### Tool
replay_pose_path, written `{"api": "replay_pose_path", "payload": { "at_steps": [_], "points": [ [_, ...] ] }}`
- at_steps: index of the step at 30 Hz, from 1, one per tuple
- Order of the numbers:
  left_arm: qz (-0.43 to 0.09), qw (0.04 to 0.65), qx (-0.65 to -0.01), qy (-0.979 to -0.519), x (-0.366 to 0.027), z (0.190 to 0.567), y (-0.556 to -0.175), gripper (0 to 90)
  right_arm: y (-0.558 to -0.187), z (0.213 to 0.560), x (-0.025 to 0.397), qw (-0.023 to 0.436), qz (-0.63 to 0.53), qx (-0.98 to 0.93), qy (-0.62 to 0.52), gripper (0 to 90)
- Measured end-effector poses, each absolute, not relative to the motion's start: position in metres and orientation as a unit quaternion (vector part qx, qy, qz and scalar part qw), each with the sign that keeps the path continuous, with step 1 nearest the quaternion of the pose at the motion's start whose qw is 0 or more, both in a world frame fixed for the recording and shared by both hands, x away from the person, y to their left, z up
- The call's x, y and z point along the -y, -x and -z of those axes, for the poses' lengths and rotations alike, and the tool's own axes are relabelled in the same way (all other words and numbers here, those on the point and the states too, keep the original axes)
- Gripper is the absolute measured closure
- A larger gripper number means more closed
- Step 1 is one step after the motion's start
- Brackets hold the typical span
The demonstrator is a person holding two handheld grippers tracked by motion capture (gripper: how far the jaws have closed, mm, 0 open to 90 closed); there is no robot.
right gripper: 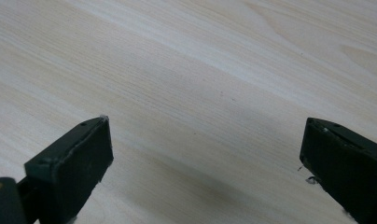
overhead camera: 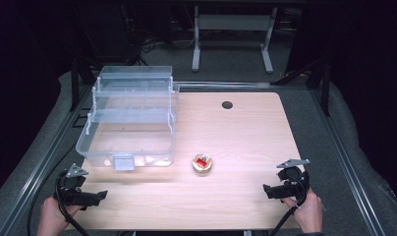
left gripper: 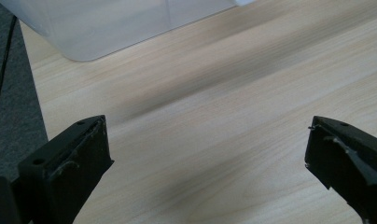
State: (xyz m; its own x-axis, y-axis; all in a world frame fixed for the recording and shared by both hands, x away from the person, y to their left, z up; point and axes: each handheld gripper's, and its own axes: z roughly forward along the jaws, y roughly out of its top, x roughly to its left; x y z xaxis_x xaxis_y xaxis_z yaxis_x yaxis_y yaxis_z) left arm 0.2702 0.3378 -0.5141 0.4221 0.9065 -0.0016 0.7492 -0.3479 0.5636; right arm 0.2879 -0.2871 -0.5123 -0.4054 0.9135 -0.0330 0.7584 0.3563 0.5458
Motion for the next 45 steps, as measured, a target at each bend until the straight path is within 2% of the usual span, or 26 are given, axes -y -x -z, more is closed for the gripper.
{"api": "replay_pose_path", "payload": {
  "at_steps": [21,45],
  "points": [
    [-0.144,0.240,-0.512,-0.812,-0.333,0.521,-0.274,0.2,-0.301,0.500,0.257,0.164,-0.227,-0.826,-0.488,0.2],
    [-0.138,0.240,-0.505,-0.818,-0.332,0.526,-0.275,0.2,-0.335,0.487,0.178,0.137,-0.218,-0.877,-0.407,0.0]
  ]
}}
